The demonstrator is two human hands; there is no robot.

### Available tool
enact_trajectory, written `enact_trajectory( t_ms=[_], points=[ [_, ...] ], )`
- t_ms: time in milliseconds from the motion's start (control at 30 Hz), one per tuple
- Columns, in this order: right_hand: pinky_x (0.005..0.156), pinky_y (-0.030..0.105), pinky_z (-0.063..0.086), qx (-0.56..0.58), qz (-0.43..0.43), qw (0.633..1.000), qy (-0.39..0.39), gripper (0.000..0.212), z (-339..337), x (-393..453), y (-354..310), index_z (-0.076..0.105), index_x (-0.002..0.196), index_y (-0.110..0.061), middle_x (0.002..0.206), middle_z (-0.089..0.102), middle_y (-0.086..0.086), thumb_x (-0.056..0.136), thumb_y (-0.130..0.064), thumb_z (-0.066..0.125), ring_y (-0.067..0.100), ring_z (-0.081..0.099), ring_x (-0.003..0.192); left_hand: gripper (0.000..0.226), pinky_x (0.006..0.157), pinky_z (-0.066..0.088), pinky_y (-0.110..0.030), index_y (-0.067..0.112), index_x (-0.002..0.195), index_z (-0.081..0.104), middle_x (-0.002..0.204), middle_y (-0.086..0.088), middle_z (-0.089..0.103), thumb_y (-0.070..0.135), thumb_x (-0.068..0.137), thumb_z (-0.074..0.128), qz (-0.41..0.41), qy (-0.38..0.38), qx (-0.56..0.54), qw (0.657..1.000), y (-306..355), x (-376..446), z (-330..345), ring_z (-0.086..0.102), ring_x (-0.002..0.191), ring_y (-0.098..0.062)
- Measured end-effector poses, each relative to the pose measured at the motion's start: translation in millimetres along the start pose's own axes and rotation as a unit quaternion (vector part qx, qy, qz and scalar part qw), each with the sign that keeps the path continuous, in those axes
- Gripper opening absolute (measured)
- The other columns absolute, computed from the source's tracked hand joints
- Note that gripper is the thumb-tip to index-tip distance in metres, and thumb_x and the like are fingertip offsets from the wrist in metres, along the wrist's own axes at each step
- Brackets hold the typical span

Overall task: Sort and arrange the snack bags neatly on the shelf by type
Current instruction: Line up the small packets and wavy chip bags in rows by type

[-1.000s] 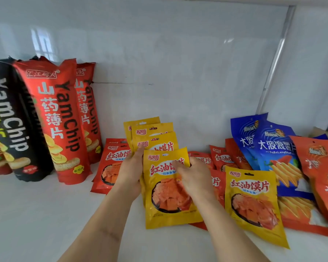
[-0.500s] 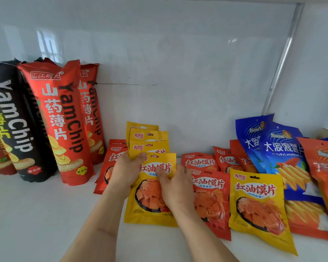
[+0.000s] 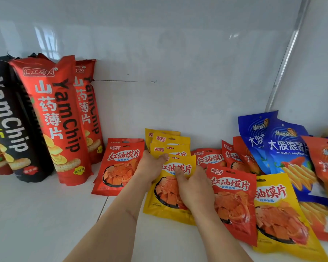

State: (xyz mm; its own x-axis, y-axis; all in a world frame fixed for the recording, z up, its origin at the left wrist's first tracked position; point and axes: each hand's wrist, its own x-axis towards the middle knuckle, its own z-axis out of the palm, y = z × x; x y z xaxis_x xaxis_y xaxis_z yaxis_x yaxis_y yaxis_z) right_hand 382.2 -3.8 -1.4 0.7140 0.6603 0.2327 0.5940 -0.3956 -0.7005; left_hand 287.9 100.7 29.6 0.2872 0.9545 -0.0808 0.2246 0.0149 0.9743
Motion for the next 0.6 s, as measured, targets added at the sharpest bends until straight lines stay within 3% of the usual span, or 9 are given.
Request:
enact_trajectory(
  t_ms=[133,233,367,467,600],
  points=[
    [0.094,0.041,0.045,-0.037,-0.018,0.999,0.002,0.066,5,0,-2,0.048,0.124,-0.018,0.123,0.060,0.004,0.085,-0.071,0.046,0.029,0.054,0.116,0.069,0.096,0.049,-0.042,0.012,0.148,0.028,0.136,-0.009,0.058,0.032,0.094,0.066,0.017,0.021,0.064,0.998,1,0,-2,0.058,0.121,-0.033],
    [0.094,0.042,0.045,-0.048,-0.026,0.998,0.006,0.069,7,-1,-3,0.046,0.126,-0.018,0.125,0.058,0.004,0.084,-0.072,0.047,0.028,0.053,0.119,0.079,0.088,0.046,-0.036,0.008,0.155,0.009,0.141,-0.016,0.053,0.027,0.098,0.061,0.039,0.025,0.119,0.992,6,-3,-2,0.055,0.125,-0.037],
    [0.088,0.041,0.048,-0.035,-0.033,0.999,-0.006,0.063,9,-1,-7,0.045,0.123,-0.019,0.122,0.057,0.003,0.086,-0.069,0.050,0.026,0.053,0.115,0.079,0.108,0.045,-0.044,0.009,0.155,0.016,0.152,-0.012,0.043,0.026,0.095,0.064,0.050,0.030,0.121,0.991,4,0,0,0.046,0.136,-0.033],
    [0.091,0.039,0.045,-0.044,-0.043,0.998,-0.028,0.066,10,-3,-10,0.041,0.132,-0.017,0.126,0.052,0.005,0.089,-0.066,0.047,0.027,0.051,0.118,0.076,0.106,0.046,-0.049,0.011,0.153,0.021,0.150,-0.011,0.045,0.025,0.093,0.067,0.044,0.039,0.109,0.992,0,1,0,0.049,0.133,-0.033],
    [0.092,0.040,0.045,-0.050,-0.036,0.998,-0.031,0.066,13,-1,-13,0.040,0.133,-0.015,0.127,0.052,0.007,0.090,-0.065,0.047,0.029,0.050,0.119,0.082,0.111,0.040,-0.044,0.007,0.157,0.009,0.158,-0.014,0.030,0.022,0.097,0.062,0.097,0.060,0.183,0.976,2,-1,2,0.038,0.141,-0.035]
  ],
)
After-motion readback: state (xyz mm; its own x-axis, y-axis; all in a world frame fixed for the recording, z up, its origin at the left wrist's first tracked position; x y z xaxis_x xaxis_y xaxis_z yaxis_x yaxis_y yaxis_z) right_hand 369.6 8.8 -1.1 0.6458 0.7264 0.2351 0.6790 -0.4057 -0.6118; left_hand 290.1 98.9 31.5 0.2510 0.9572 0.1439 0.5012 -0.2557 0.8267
